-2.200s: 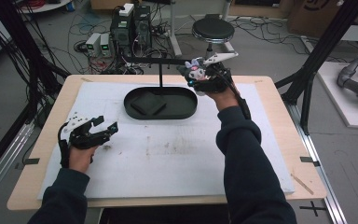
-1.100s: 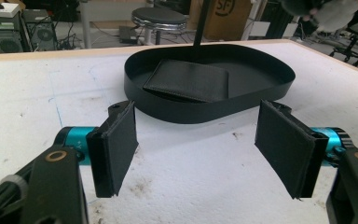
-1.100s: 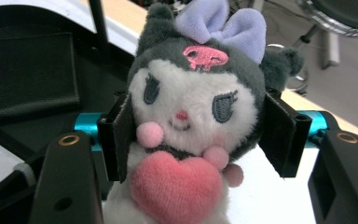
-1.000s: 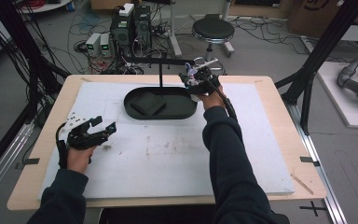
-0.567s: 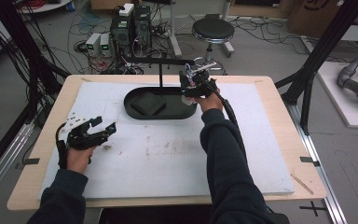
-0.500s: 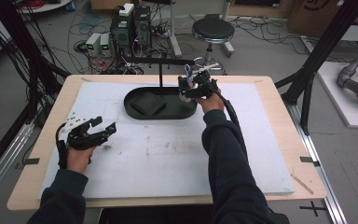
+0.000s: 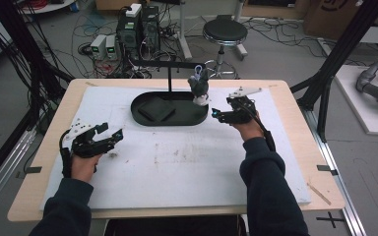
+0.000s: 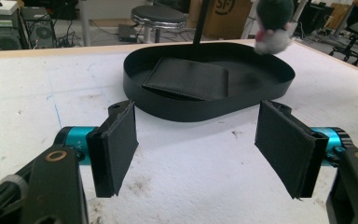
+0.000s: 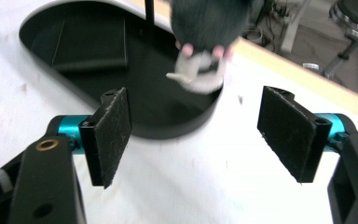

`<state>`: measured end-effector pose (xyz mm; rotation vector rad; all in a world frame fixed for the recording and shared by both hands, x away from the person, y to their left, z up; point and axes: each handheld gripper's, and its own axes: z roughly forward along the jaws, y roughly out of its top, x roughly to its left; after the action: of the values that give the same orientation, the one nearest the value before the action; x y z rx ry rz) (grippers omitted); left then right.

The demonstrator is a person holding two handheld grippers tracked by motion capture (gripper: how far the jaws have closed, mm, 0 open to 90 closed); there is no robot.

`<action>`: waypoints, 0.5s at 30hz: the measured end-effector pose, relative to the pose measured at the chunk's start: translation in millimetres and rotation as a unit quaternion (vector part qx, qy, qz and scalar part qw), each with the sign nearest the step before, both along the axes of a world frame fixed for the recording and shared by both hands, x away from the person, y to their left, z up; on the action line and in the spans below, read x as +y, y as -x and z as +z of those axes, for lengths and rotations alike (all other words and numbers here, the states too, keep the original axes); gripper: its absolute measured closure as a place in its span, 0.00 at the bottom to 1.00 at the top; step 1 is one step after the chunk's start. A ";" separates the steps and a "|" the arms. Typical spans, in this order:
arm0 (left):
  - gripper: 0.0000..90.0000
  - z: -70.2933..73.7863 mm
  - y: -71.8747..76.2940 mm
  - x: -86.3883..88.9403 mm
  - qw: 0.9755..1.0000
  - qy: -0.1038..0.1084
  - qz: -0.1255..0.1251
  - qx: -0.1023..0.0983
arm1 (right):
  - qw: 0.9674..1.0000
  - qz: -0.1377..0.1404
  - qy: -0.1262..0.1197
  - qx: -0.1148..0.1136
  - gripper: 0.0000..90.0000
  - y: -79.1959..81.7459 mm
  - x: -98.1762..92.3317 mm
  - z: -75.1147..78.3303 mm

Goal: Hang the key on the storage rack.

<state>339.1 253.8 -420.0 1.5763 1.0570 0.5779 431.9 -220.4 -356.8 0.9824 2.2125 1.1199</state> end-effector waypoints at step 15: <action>0.32 -1.3 -4.7 -5.4 1.000 -0.001 0.003 -0.008 | 1.000 -0.011 -0.020 -0.008 0.27 67.0 -46.8 -31.0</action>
<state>343.8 248.5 -421.4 1.5695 1.0489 0.5949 364.8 -267.2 -387.8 1.0086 2.1695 1.1614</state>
